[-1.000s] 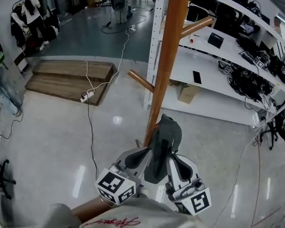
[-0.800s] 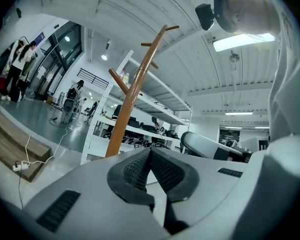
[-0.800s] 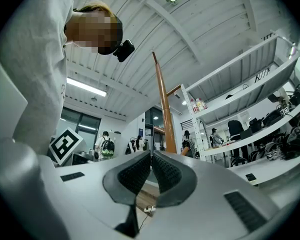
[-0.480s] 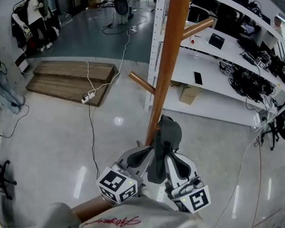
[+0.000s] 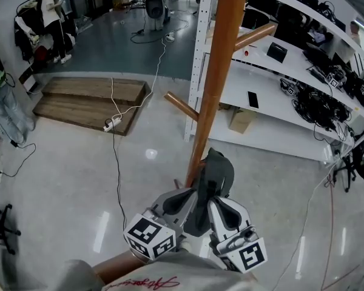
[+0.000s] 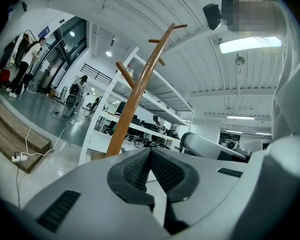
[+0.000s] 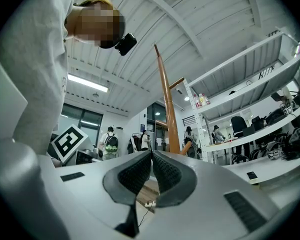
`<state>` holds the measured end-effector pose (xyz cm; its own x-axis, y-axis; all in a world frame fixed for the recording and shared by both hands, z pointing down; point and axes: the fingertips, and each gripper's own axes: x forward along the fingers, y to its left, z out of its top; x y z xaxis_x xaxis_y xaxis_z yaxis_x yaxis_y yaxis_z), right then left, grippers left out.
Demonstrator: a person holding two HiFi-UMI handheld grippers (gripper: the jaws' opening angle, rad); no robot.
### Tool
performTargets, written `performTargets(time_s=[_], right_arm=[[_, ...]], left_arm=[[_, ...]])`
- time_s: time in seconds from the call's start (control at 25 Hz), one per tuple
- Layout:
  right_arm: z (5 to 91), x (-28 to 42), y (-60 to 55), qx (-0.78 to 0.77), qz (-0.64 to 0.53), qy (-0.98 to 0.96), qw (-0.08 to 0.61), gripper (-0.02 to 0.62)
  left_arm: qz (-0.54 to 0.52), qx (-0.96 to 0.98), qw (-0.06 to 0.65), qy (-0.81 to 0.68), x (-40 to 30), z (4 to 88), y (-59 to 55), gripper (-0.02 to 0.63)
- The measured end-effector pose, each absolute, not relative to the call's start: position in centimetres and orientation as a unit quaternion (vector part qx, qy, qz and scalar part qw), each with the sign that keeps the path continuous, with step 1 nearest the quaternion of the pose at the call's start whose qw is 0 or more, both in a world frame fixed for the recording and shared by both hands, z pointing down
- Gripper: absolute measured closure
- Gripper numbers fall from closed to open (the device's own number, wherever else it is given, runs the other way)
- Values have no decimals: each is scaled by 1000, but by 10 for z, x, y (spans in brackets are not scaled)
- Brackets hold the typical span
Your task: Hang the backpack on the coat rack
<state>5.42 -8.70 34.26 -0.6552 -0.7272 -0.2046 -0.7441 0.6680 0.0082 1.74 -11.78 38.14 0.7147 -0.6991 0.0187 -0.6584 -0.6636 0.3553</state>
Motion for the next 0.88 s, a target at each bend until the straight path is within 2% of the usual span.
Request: performTargets(time_s=[0.88], right_arm=[[345,50,-84,-401,59,911,75,569]], left_arm=[[-61,910,176,-370,18,383,-113,589]])
